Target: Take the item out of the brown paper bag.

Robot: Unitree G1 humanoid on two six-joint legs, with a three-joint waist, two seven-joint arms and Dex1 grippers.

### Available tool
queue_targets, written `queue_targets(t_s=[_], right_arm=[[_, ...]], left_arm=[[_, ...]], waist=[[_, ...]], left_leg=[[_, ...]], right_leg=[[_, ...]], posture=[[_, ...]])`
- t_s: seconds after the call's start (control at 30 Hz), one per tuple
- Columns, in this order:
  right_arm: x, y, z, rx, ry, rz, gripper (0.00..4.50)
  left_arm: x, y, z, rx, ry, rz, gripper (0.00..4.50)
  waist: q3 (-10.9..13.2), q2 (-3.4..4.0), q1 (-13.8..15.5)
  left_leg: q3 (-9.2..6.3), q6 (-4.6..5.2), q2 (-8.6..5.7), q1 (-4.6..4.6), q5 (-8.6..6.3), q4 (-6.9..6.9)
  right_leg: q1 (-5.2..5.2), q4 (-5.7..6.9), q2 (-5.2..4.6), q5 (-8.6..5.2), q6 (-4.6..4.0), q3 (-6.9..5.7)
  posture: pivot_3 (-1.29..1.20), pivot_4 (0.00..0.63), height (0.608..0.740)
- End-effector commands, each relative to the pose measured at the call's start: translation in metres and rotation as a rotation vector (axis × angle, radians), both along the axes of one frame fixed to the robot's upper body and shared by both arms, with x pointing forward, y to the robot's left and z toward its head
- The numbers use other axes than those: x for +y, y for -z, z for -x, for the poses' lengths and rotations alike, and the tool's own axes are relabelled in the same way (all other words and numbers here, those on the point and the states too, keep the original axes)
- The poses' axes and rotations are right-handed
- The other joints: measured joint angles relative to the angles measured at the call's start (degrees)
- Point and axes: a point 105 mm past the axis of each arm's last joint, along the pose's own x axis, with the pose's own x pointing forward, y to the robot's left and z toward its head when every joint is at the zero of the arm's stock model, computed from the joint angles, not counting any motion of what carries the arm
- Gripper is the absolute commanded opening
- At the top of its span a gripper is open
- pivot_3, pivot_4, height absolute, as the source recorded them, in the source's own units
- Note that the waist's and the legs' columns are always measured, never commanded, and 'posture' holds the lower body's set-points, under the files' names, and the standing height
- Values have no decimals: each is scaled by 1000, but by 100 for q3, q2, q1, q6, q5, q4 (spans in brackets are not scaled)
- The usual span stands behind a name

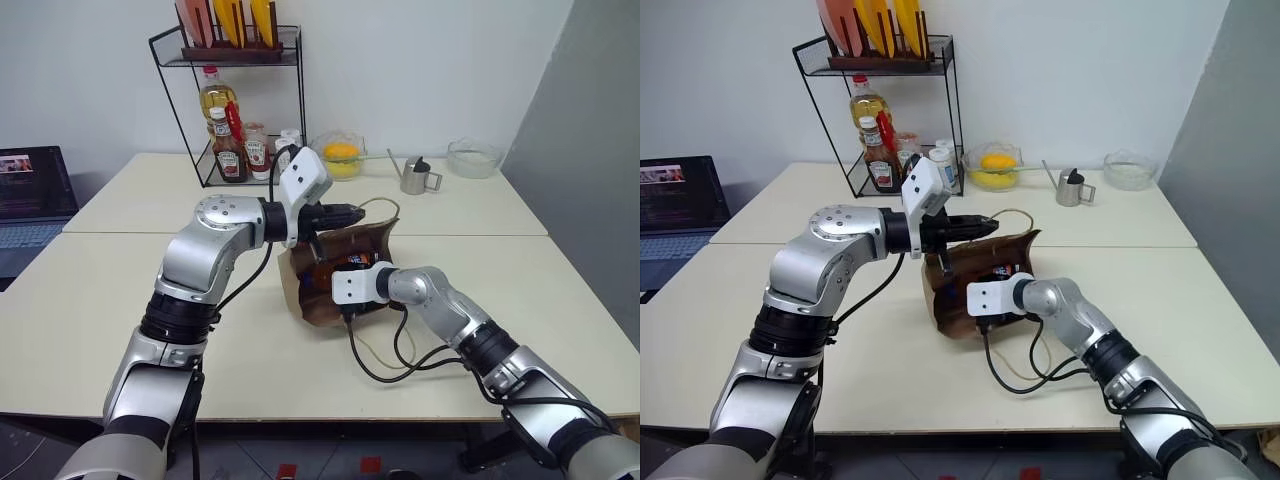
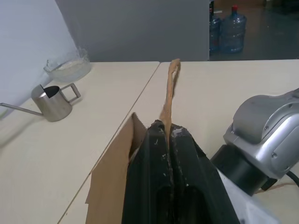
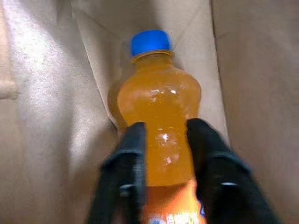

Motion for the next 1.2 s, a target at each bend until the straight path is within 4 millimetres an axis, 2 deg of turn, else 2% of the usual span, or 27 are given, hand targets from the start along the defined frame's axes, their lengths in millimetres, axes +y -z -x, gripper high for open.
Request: queue_targets(t_s=[0.03, 0.23, 0.4, 0.53, 0.63, 0.87, 1.2], right_arm=[[-4, -15, 31, 76, -100, -138, 1156], [-31, -34, 53, 53, -96, -201, 1156], [-42, -39, 51, 24, -40, -203, 1156], [-38, -37, 49, 17, -39, -172, 1156], [-31, -35, 45, 15, -47, -125, 2031], [-20, -18, 34, -63, -146, 129, 4463], [-10, -1, 33, -47, -304, 338, 4463]], left_arm=[[5, -14, 1, -64, -10, 18, 0], [10, -12, -4, -63, -28, 18, 0], [9, -12, -6, -62, -25, 18, 0], [6, -12, -6, -60, -13, 17, 0], [5, -12, -6, -61, -7, 18, 0], [2, -13, -3, -64, 1, 19, 0], [4, -13, 0, -63, -2, 20, 0]], waist=[[1, 0, 6], [5, 6, -20], [5, 6, -39], [5, 5, -42], [5, 5, -44], [5, 5, -80], [5, 5, -88]], left_leg=[[-1, 0, 1, -3, 0, 0], [5, 1, 2, -13, 0, -2], [5, 1, 2, -11, 0, -3], [6, 0, 1, -12, 0, -2], [7, 0, 1, -12, 0, -2], [6, 0, 2, -11, 0, -3], [6, 0, 1, -10, 0, -3]], right_leg=[[-1, -3, 0, 0, 0, -1], [-11, -9, 0, -1, 1, 3], [-10, -8, 1, -1, 1, 3], [-10, -8, 1, -1, 1, 3], [-10, -8, 0, -1, 1, 3], [-10, -10, 1, -1, 1, 2], [-10, -10, 0, -1, 1, 3]], posture=[[0, 150, 740], [0, 150, 740], [0, 150, 740], [0, 150, 740], [0, 150, 740], [0, 150, 740], [0, 150, 740]])
